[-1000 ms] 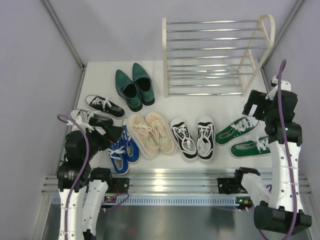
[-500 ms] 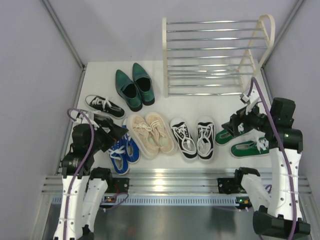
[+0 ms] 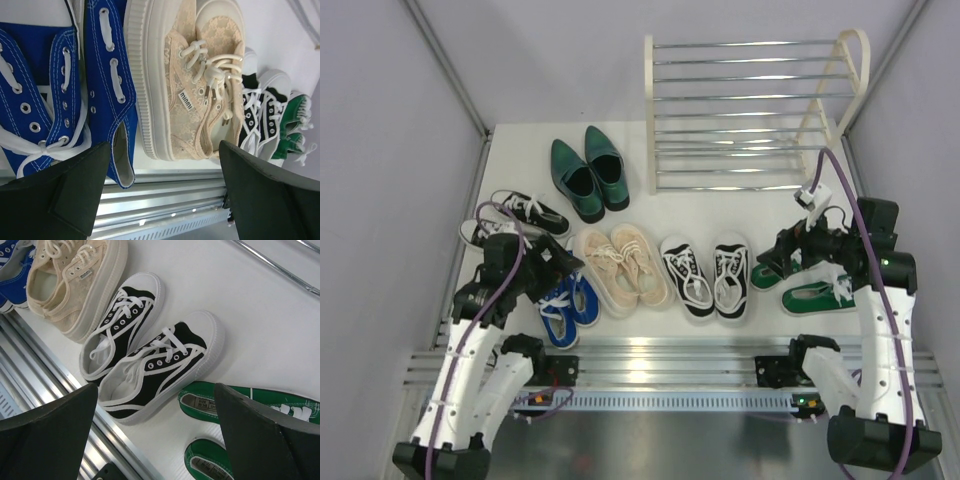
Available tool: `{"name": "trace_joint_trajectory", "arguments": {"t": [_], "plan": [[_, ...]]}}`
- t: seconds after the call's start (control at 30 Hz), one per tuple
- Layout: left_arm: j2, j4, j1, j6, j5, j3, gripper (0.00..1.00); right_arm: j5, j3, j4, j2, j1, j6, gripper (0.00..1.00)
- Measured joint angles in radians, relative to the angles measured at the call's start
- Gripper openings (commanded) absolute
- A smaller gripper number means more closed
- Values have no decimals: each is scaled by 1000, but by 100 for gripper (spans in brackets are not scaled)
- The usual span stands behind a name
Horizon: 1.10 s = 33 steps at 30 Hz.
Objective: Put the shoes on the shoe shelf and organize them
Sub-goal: Pick up the shoe at the center of the board.
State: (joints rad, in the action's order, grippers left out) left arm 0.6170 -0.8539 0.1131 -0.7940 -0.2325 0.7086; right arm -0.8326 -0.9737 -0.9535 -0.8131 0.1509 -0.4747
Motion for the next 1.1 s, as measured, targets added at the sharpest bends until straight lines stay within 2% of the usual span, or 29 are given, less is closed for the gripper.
{"name": "trace_joint_trajectory", "arguments": {"t": [0.07,0.2,0.33,0.47,0.53,0.67,0.83,0.9,1.0,1.1], "plan": [[34,0,71,-25,51,2,95,-1,0,3,-1,0,4,99],[151,0,338,-109,235,35,94,0,1,4,-12,0,8,99],[275,4,551,-200,379,80,90,1,6,6,-16,0,7,99],[394,5,671,-276,494,132,88,1,14,8,-8,0,7,99],[451,11,709,-308,547,153,87,1,25,10,-4,0,7,99],[528,23,749,-340,613,163,75,2,39,8,-1,0,7,99],[601,40,769,-359,660,163,74,1,44,8,2,0,6,99],[619,42,777,-362,682,163,70,1,44,8,2,0,6,99],[638,51,785,-362,715,163,63,0,44,8,2,0,6,99],[650,74,785,-354,736,155,51,-7,44,8,2,0,4,99]]}}
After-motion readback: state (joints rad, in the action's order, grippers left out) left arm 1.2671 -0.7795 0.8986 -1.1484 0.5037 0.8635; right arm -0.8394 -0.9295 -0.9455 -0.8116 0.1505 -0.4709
